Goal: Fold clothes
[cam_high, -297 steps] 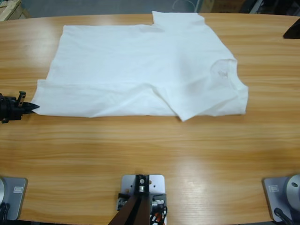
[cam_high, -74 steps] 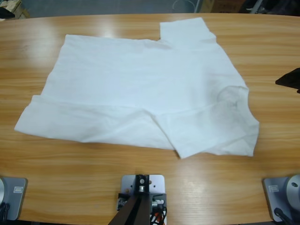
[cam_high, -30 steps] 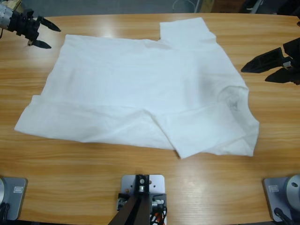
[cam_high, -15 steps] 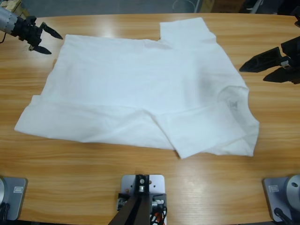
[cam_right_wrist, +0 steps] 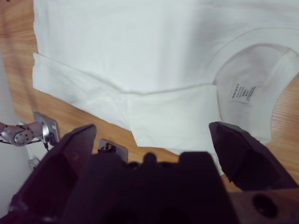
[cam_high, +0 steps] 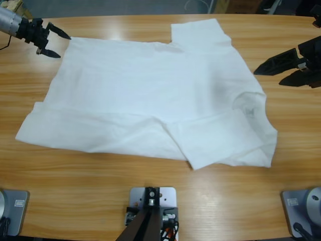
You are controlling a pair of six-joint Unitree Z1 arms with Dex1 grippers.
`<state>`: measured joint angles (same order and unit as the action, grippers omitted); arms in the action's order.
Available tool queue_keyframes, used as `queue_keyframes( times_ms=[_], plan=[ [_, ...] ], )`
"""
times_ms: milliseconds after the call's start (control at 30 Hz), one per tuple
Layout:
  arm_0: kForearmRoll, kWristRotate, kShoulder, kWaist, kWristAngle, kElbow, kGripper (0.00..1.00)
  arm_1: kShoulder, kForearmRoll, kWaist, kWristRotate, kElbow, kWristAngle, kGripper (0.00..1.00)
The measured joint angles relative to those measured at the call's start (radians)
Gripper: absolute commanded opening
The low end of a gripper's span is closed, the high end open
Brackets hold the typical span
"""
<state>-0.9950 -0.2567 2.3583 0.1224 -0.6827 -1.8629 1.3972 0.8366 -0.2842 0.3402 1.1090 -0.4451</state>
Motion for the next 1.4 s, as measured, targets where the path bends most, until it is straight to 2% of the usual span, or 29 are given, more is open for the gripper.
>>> queue_keyframes(
  times_ms=[400, 733, 833, 900, 1000, 1100, 1300, 1400],
  plan=[
    [-0.183, -0.026, 0.092, 0.000, 0.000, -0.204, 0.816, 0.001, -0.010, 0.004, 0.000, 0.000, -0.013, 1.000],
    [-0.218, -0.016, 0.097, 0.000, -0.085, -0.212, 0.852, 0.021, -0.030, 0.006, -0.004, 0.000, -0.014, 1.000],
    [-0.218, 0.030, 0.096, -0.001, -0.094, -0.216, 0.862, 0.022, -0.031, 0.006, -0.005, -0.002, -0.014, 1.000],
    [-0.218, 0.071, 0.096, -0.009, -0.091, -0.219, 0.910, 0.022, -0.031, 0.006, -0.005, -0.002, -0.014, 1.000],
    [-0.201, 0.133, 0.089, -0.027, -0.066, -0.219, 0.913, 0.022, -0.031, 0.006, -0.005, -0.002, -0.014, 1.000],
    [-0.077, 0.149, 0.041, -0.039, -0.045, -0.139, 0.913, 0.022, -0.031, 0.006, -0.005, -0.005, -0.014, 1.000],
    [0.403, 0.077, -0.171, -0.026, 0.019, 0.306, 0.913, 0.032, -0.031, 0.007, -0.005, -0.005, -0.014, 1.000],
    [0.550, 0.053, -0.223, 0.001, 0.033, 0.454, 0.913, 0.041, -0.031, 0.008, -0.006, -0.005, -0.014, 1.000]
  ],
)
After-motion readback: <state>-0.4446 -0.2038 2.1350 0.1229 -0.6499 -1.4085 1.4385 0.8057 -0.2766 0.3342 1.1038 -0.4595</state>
